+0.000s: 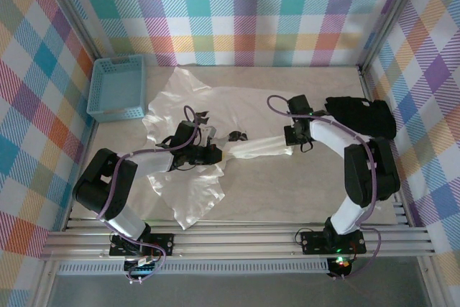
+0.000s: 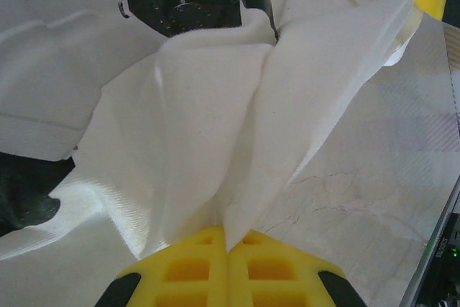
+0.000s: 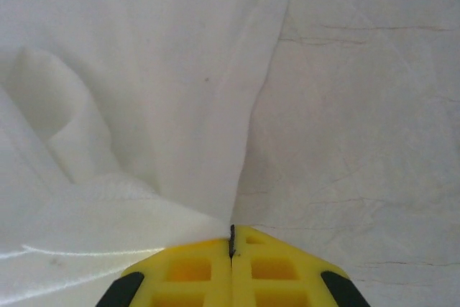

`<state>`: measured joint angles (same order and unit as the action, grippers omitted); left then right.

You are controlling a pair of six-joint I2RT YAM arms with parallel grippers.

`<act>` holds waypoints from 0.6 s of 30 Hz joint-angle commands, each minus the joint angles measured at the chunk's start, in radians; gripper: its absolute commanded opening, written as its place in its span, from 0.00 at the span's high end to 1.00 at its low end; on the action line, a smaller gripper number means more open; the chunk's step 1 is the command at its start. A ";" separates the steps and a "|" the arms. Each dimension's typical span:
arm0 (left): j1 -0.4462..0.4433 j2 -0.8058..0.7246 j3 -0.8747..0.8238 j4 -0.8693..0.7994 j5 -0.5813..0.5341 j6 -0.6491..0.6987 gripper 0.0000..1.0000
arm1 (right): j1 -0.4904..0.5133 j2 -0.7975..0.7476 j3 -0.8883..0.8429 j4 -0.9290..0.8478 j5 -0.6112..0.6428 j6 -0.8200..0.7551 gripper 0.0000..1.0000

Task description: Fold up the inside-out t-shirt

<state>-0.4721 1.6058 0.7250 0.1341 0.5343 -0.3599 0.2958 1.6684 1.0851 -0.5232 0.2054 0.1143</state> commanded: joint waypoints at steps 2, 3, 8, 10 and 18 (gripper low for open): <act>0.005 -0.012 0.030 0.010 0.018 -0.013 1.00 | -0.062 -0.128 -0.010 0.021 -0.306 -0.067 1.00; 0.005 -0.013 0.034 0.014 0.020 -0.020 1.00 | -0.080 -0.157 -0.005 0.023 -0.392 -0.077 1.00; 0.006 -0.014 0.050 0.042 0.024 -0.056 1.00 | -0.161 -0.242 0.048 0.014 -0.910 -0.088 1.00; 0.006 -0.007 0.059 0.044 0.014 -0.061 1.00 | -0.168 -0.236 0.075 0.002 -1.037 -0.089 1.00; 0.011 0.019 0.060 0.040 -0.012 -0.068 1.00 | -0.230 -0.091 0.188 -0.095 -1.217 -0.139 1.00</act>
<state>-0.4721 1.6108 0.7658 0.1638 0.5358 -0.4126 0.0925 1.5223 1.2339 -0.5602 -0.8795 0.0235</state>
